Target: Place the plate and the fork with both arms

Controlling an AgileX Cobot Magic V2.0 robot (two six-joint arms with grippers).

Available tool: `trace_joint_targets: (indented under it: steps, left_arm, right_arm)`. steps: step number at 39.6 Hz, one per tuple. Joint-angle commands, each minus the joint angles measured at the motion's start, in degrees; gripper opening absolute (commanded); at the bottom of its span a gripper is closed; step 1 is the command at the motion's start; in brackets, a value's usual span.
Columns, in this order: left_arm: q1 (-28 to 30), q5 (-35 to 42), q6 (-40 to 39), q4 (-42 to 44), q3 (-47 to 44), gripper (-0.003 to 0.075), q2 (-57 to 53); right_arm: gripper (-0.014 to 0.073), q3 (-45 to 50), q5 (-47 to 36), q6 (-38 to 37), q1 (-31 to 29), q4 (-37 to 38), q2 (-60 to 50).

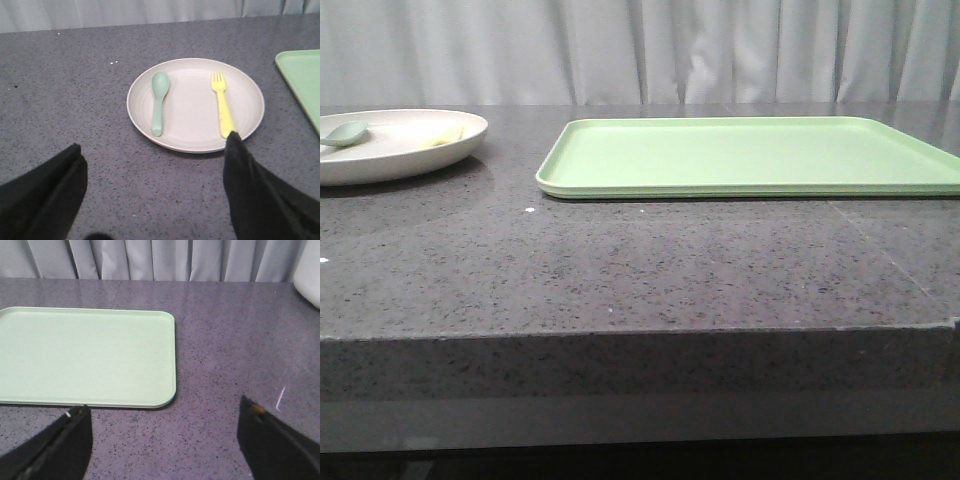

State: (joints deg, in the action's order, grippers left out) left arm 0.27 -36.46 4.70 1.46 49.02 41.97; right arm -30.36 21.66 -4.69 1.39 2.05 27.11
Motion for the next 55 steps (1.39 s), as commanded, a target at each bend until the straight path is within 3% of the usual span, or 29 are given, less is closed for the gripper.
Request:
trace_joint_targets:
  steps: [1, 6, 13, 16, 21, 25, 36, 45, 55]
  left_arm:
    - [0.1, 1.1, -0.5, 1.9, 5.7, 0.0536, 5.3]
    - [0.6, -5.6, -0.5, 1.9, 12.3, 0.0536, 13.9]
    - [6.6, -11.9, -0.5, -0.9, 21.7, 0.0536, 25.1]
    - [10.0, -15.1, 2.2, -6.1, 26.3, 0.0536, 30.2]
    - [16.8, -21.8, 12.9, -21.9, 34.3, 0.0536, 40.0]
    - [18.8, -24.2, 14.0, -25.2, 39.1, 0.0536, 45.6]
    - [18.7, -29.4, 14.7, -25.4, 51.4, 0.0534, 59.9]
    - [17.9, -32.1, 15.1, -25.5, 60.4, 0.0426, 68.3]
    - [15.9, -32.2, 16.8, -24.9, 65.4, 0.0421, 73.1]
  right_arm:
    - [0.0614, -1.8, -4.2, 0.5, 0.1, 0.8, 0.6]
    - [0.0614, -1.8, -4.1, 0.5, 0.1, 0.8, 0.6]
    - [0.0614, -1.8, -4.1, 0.5, 0.1, 0.8, 0.6]
    - [0.0614, -1.8, -4.1, 0.5, 0.1, 0.8, 0.6]
    - [0.0614, -1.8, -4.1, 0.5, 0.1, 0.8, 0.6]
    - [0.0614, -1.8, -4.1, 0.5, 0.1, 0.8, 0.6]
    - [0.0614, -1.8, -4.1, 0.5, 0.1, 0.8, 0.6]
    - [0.0614, -1.8, -4.1, 0.5, 0.1, 0.8, 0.6]
    - [0.0614, -1.8, -4.1, 0.5, 0.1, 0.8, 0.6]
